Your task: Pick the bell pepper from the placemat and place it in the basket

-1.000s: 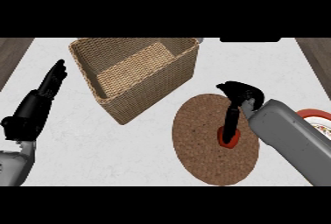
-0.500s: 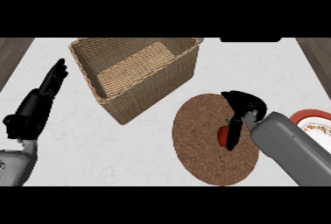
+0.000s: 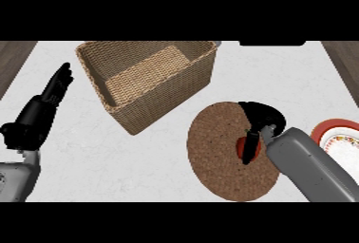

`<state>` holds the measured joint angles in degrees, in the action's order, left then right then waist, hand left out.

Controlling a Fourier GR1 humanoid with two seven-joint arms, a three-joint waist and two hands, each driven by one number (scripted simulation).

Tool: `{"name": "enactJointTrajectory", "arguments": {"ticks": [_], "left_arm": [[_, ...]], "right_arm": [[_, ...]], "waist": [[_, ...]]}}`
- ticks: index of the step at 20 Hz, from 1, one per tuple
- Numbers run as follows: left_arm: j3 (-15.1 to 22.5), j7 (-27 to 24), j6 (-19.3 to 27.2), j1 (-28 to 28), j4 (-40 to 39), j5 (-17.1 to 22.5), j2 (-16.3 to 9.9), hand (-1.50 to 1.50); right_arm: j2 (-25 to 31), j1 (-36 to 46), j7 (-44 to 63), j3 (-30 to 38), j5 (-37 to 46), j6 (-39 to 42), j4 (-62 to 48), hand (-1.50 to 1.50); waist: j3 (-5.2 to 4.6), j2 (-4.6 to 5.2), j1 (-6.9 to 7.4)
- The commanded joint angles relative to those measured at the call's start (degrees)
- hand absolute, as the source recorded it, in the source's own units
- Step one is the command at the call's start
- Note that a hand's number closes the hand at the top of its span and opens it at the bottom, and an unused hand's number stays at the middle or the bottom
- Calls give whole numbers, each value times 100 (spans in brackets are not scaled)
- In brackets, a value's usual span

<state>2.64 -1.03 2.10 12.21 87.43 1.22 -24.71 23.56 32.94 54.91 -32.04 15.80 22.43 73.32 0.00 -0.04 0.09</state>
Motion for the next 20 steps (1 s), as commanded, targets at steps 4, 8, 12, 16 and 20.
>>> {"name": "enactJointTrajectory", "arguments": {"ticks": [4, 8, 12, 16, 20], "left_arm": [[-30, 225, -50, -209, 443, -265, 264, 0], [-277, 180, -272, -265, 286, -252, 264, 0], [-174, -84, -109, -304, 106, -566, 488, 0], [-524, 171, -472, 65, 166, -387, 358, 0], [-259, 226, -181, 137, 99, -794, 789, 0]], "right_arm": [[-567, -170, 222, 286, 636, 103, -280, -150], [-446, -701, 118, 424, 817, 370, 191, -150], [-376, -1163, -231, 433, 1117, 103, 103, -150], [-896, -881, -163, 684, 1400, 201, -342, -150], [-810, -1115, -427, 837, 1644, 289, -313, -150]], "waist": [[1, 2, 23], [0, -3, -3], [0, 1, -15], [1, 4, 2], [1, 4, -11]]}}
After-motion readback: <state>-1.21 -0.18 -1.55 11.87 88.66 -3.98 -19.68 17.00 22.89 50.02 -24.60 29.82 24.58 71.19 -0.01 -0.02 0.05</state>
